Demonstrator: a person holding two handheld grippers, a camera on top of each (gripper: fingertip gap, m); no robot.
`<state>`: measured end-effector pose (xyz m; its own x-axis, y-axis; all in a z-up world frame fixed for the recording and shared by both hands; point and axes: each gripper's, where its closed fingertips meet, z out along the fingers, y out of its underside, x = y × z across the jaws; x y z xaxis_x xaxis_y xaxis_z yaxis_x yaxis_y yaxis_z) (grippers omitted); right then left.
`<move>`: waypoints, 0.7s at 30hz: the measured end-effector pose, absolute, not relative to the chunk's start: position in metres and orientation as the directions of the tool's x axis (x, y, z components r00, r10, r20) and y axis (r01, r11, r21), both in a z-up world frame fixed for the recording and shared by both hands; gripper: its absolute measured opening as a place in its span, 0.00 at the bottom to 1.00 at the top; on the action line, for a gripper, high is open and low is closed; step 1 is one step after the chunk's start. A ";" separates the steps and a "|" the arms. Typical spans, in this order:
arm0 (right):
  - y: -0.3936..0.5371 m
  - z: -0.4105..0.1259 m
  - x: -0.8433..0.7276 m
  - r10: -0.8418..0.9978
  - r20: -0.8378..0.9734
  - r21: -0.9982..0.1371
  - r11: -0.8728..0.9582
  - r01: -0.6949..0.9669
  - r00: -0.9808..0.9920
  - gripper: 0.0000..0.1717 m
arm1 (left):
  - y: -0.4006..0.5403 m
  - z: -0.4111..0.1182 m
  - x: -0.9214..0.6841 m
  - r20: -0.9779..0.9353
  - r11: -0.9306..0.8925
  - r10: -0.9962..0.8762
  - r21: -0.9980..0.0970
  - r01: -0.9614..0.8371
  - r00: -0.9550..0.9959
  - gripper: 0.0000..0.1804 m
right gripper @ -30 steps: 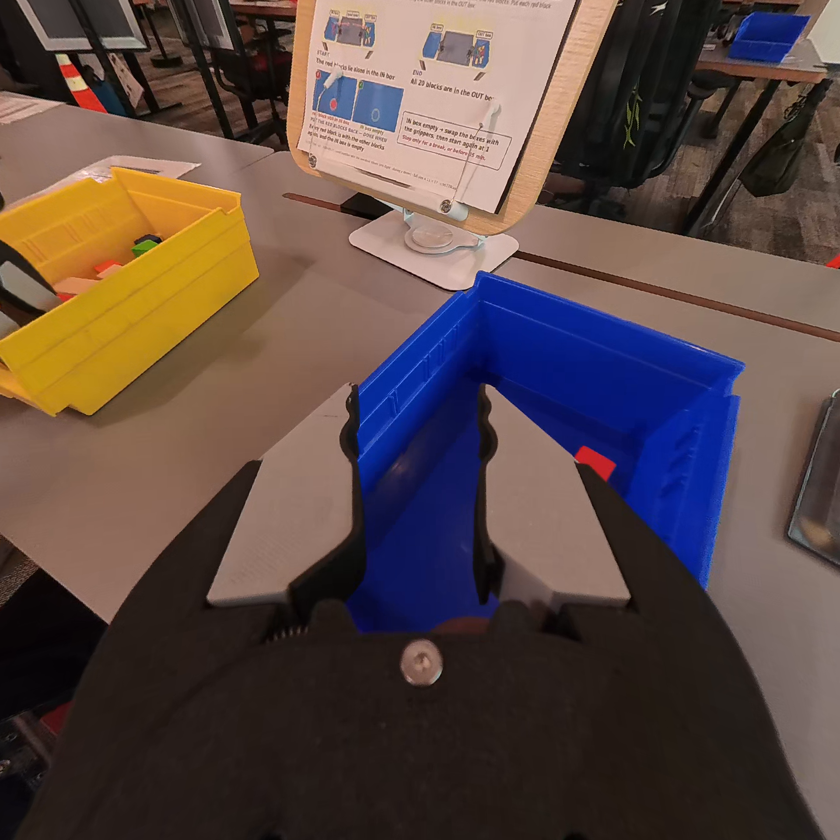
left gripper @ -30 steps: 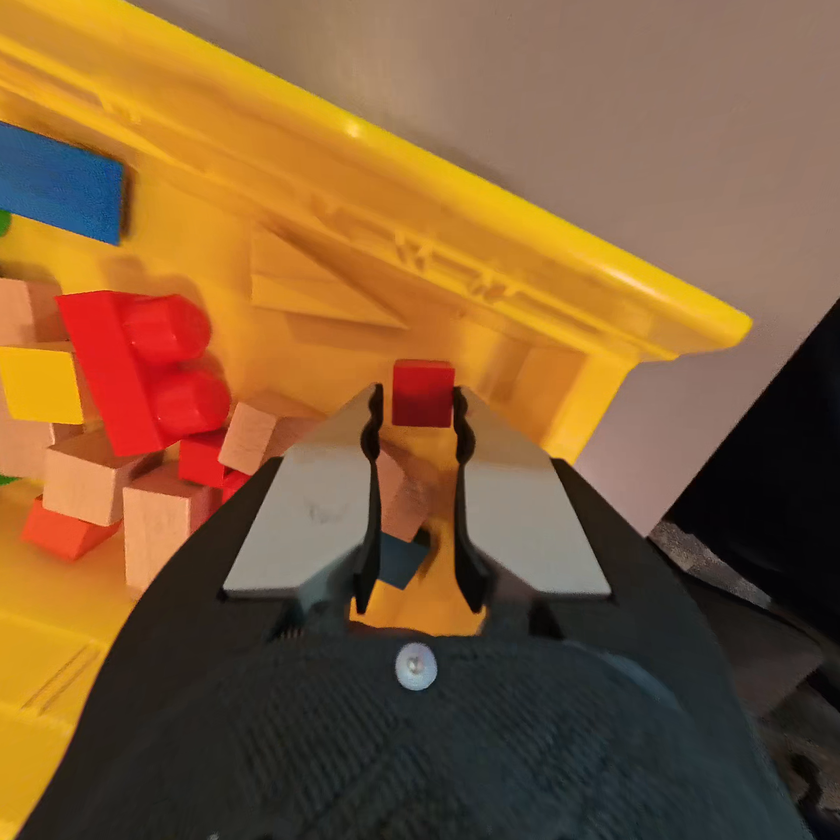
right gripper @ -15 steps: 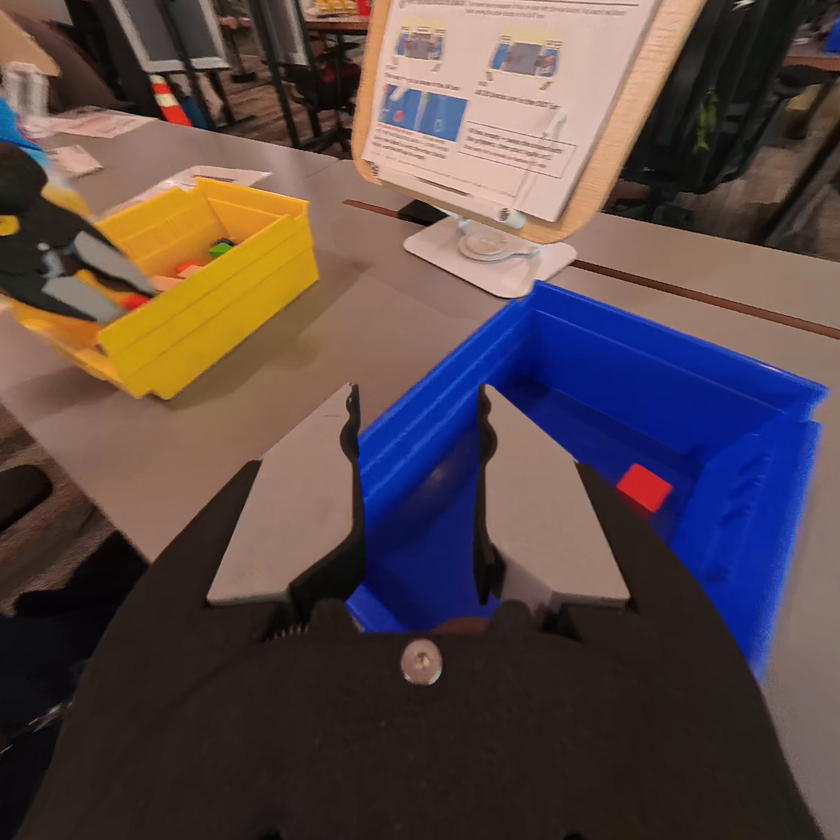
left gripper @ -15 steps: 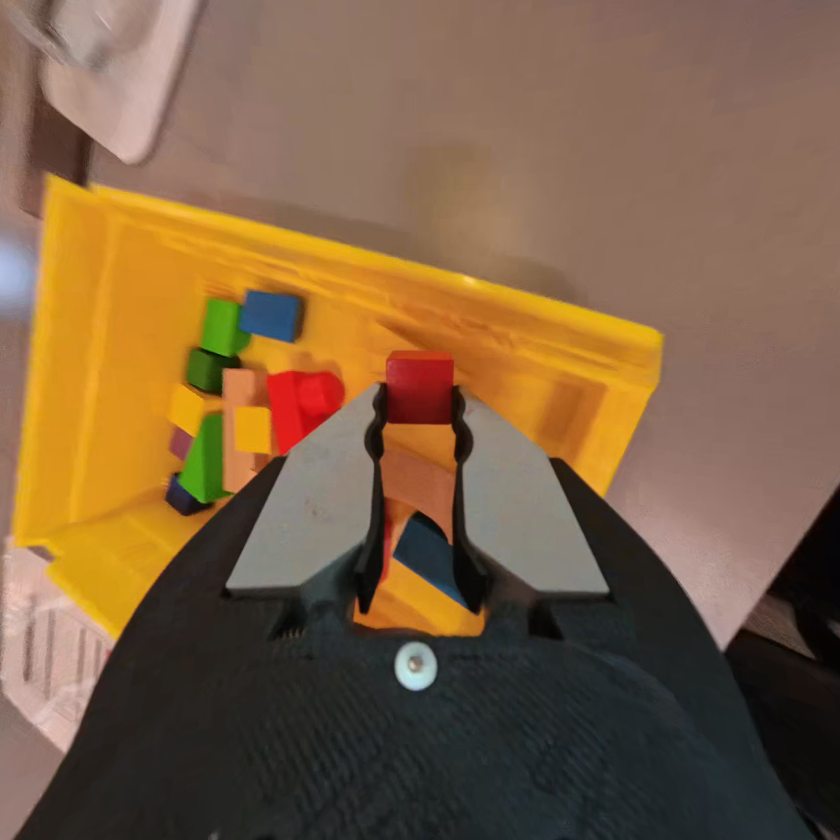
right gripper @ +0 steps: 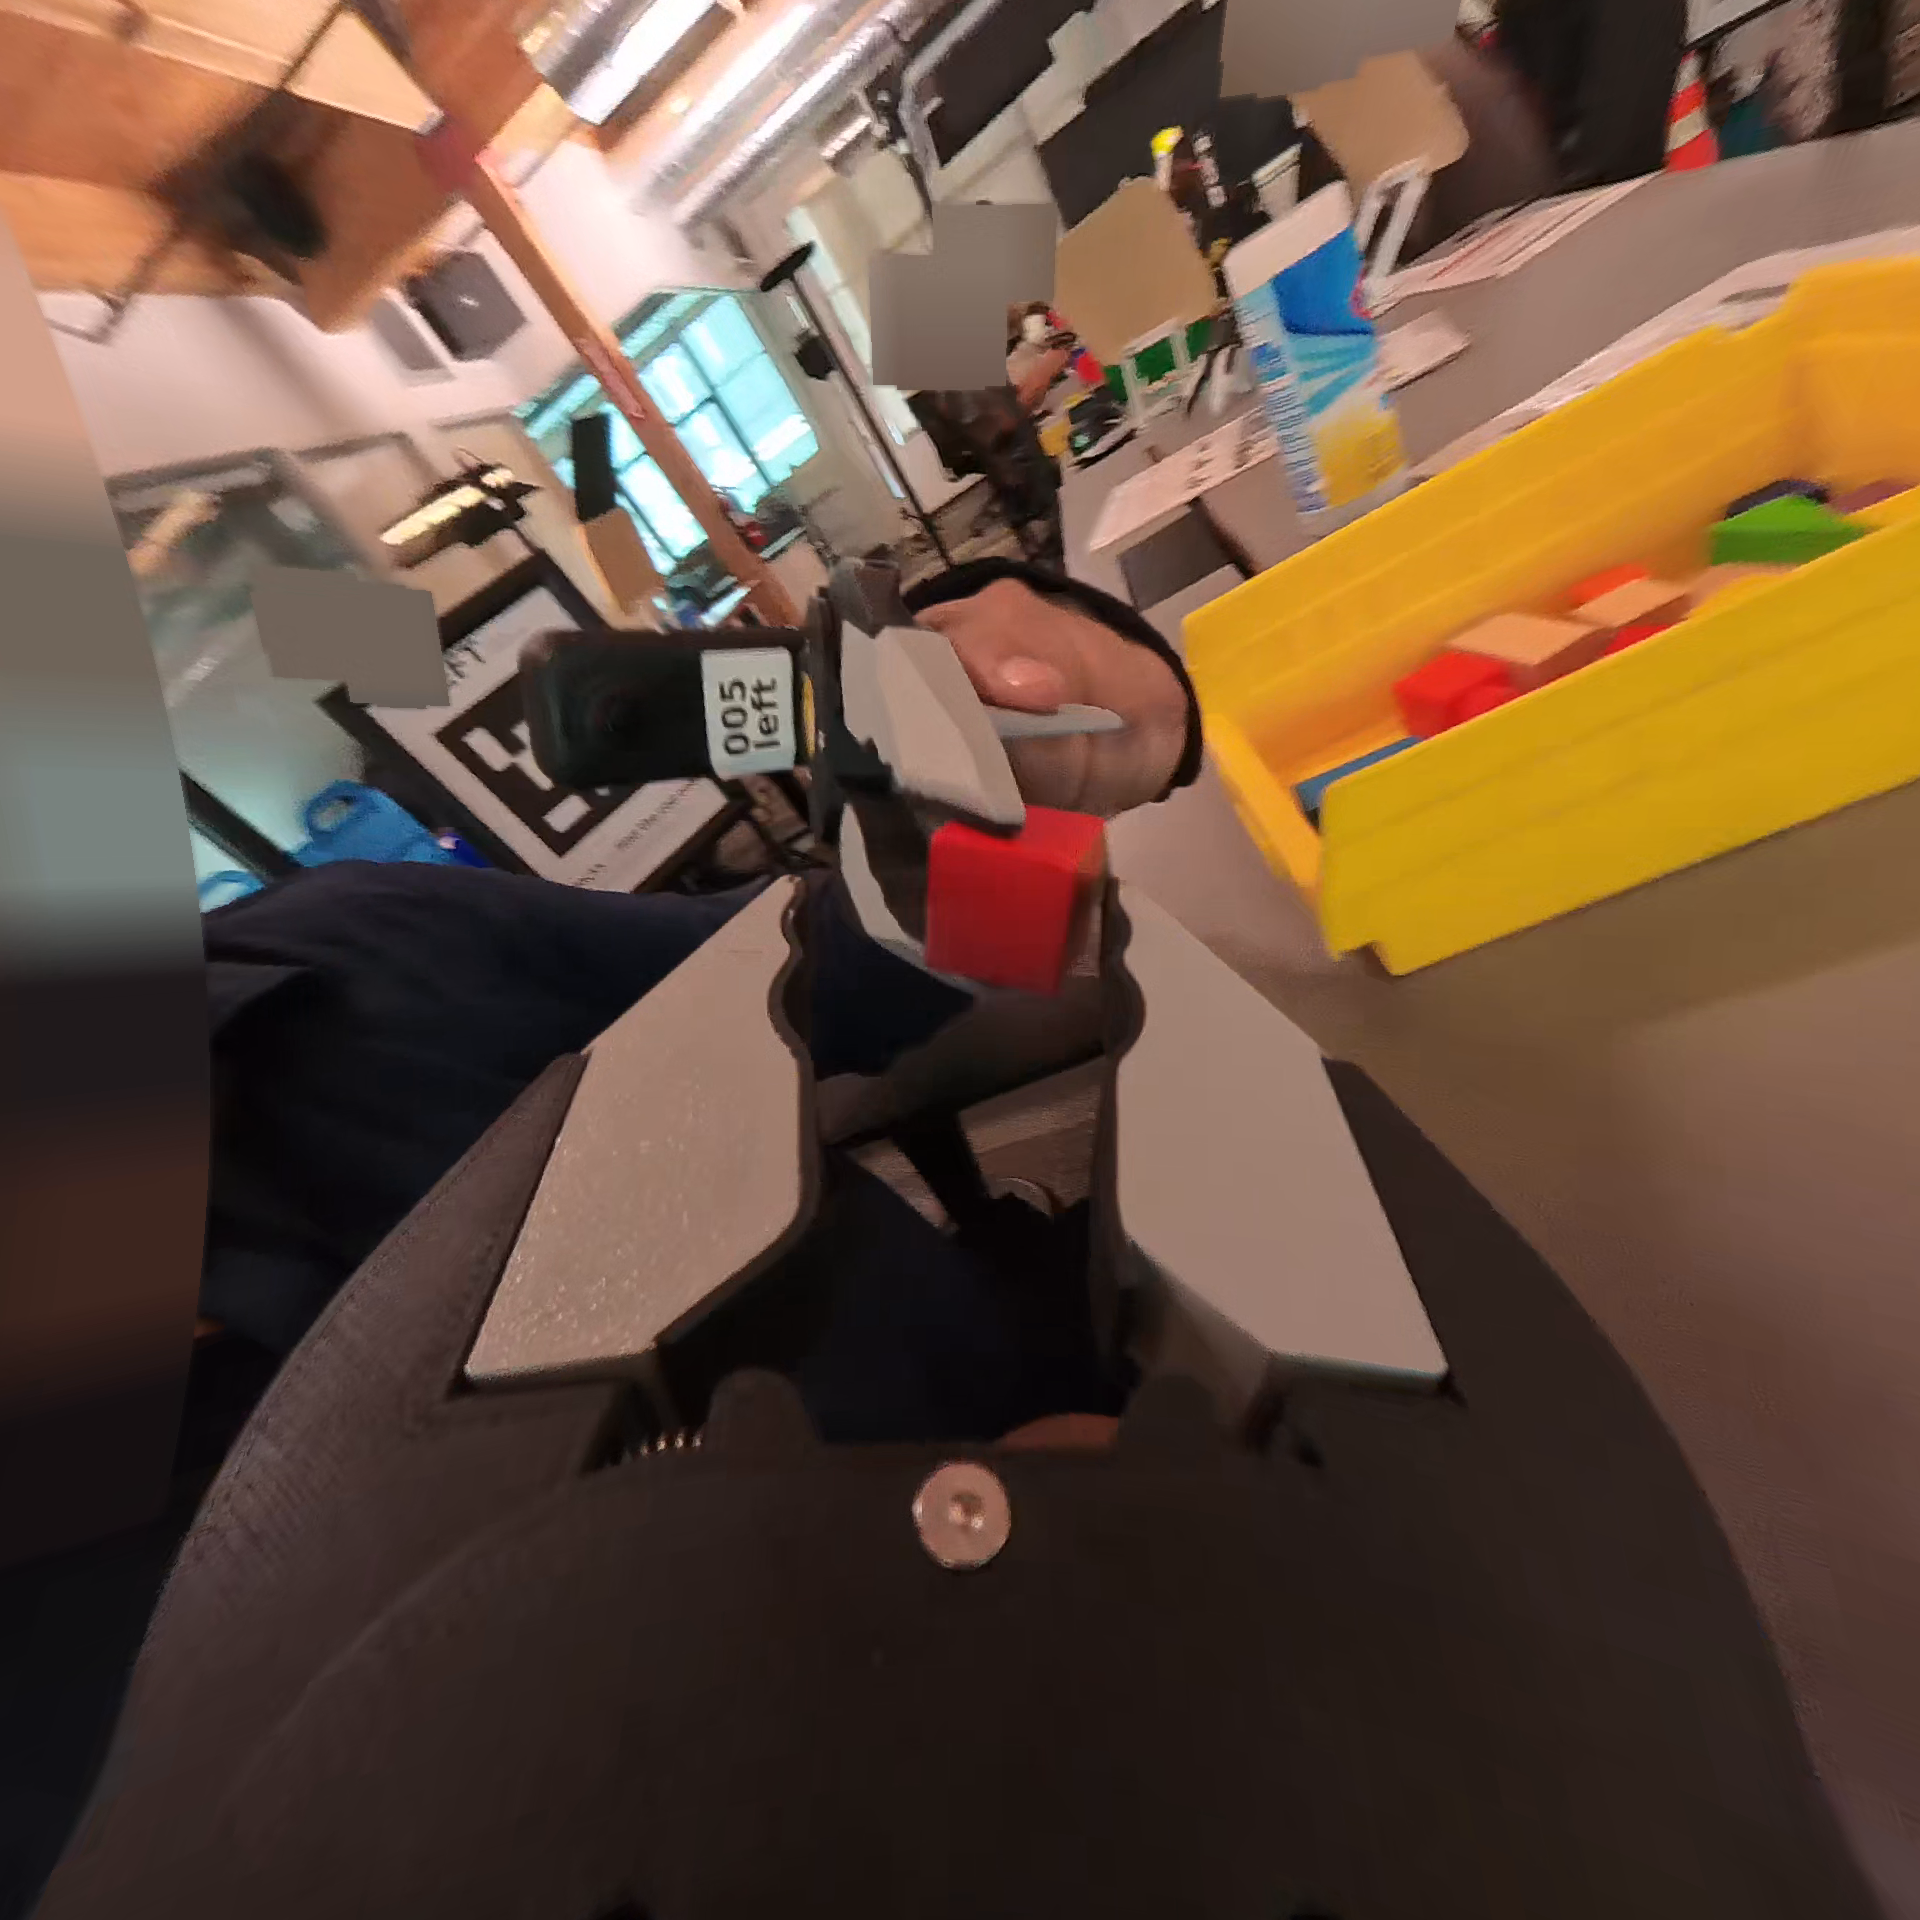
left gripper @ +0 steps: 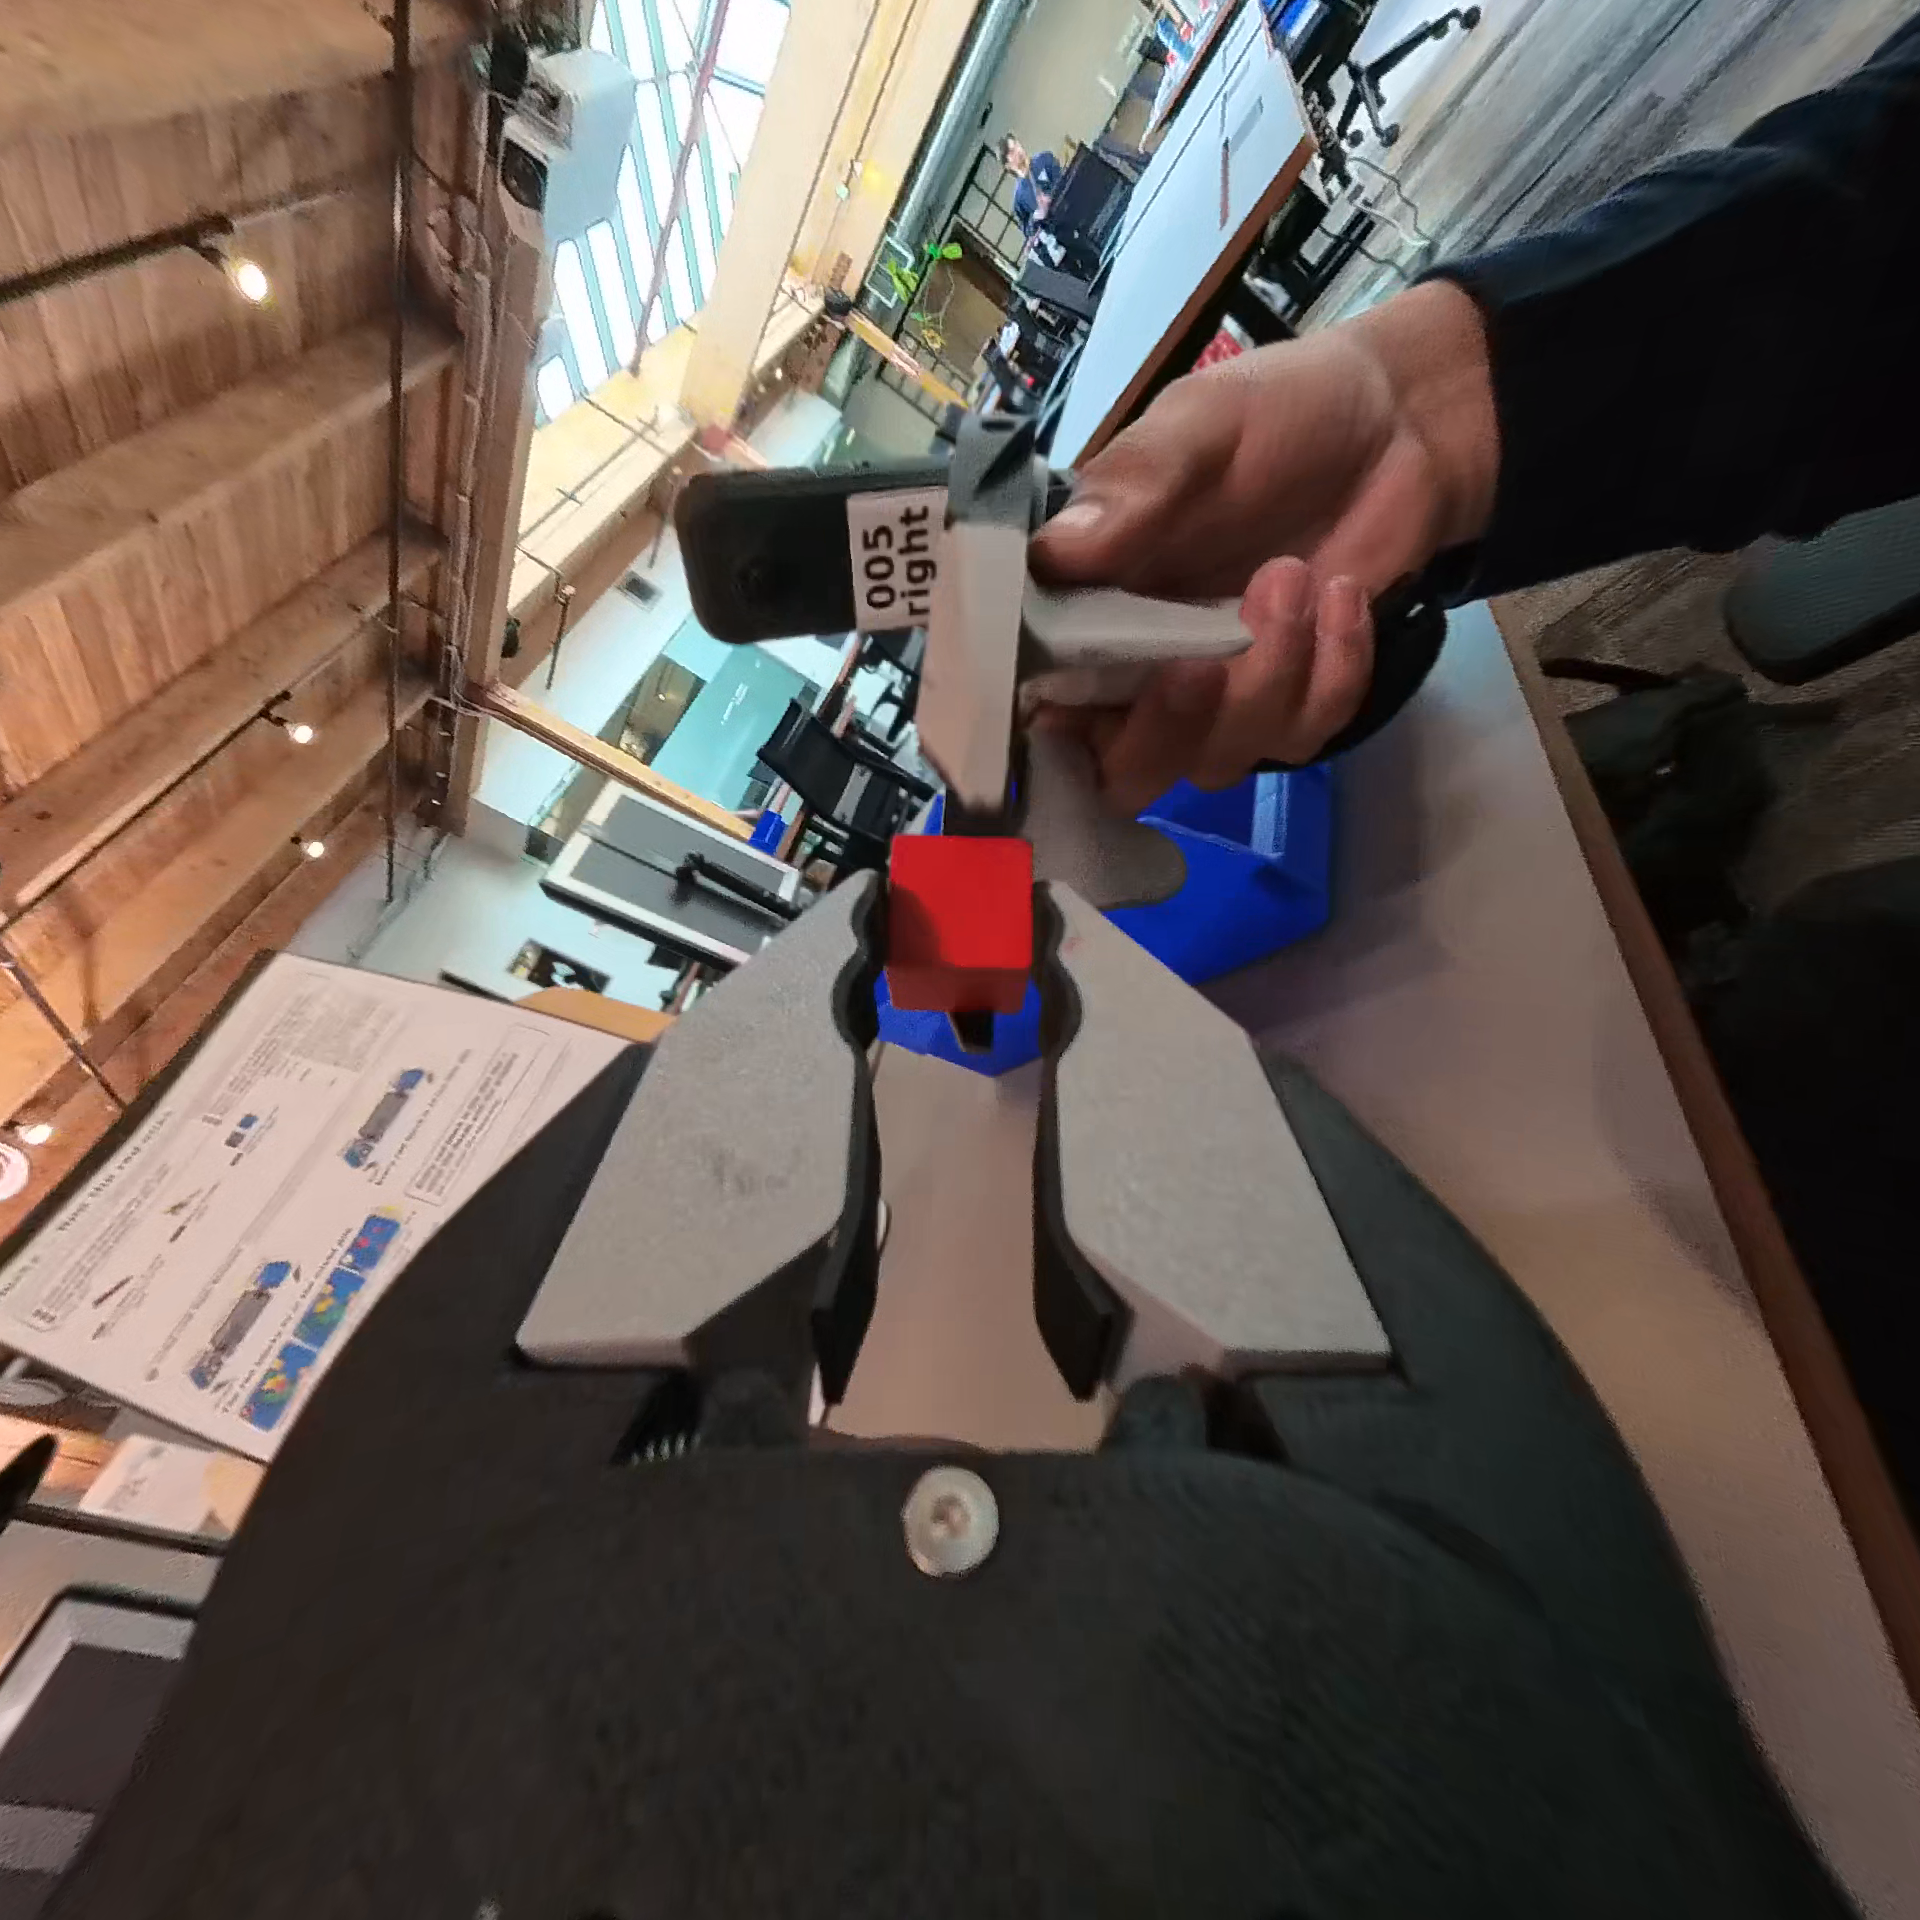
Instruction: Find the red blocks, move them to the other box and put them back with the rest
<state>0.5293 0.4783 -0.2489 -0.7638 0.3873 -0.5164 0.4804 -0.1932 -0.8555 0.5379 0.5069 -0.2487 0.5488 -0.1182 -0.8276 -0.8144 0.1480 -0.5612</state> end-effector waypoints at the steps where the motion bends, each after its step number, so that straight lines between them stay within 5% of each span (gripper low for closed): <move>1: 0.477 -0.253 0.527 0.396 -0.523 -0.851 -0.192 0.489 -0.755 0.27 | 0.508 -0.250 0.541 -0.833 0.157 -0.117 -0.553 -0.818 0.541 0.14; 4: 0.486 -0.265 0.515 0.509 -0.475 -0.871 -0.158 0.465 -0.717 0.15 | 0.516 -0.256 0.532 -0.833 0.082 -0.098 -0.552 -0.830 0.544 0.14; 10: 0.531 -0.277 0.495 0.770 -0.280 -0.919 -0.042 0.393 -0.573 0.15 | 0.518 -0.263 0.504 -0.774 -0.023 -0.042 -0.632 -0.775 0.632 0.13; 15: 0.703 -0.287 0.499 0.999 -0.001 -0.914 0.013 0.407 -0.033 0.15 | 0.504 -0.263 0.439 -0.627 -0.250 0.100 -0.768 -0.590 0.773 0.04; 18: 0.774 -0.331 0.507 0.986 -0.029 -0.850 -0.110 0.515 0.164 0.16 | 0.497 -0.270 0.410 -0.465 -0.311 0.174 -0.862 -0.399 0.868 0.06; 21: 0.796 -0.357 0.498 0.971 -0.037 -0.819 -0.166 0.549 0.238 0.31 | 0.487 -0.286 0.380 -0.342 -0.387 0.238 -0.892 -0.235 0.909 0.14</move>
<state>0.4983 0.7961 -0.3567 0.2377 0.9706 -0.0372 0.5491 -0.1659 -0.8191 0.3795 0.4871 -0.2861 0.9089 0.2382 -0.3424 -0.2346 -0.3867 -0.8919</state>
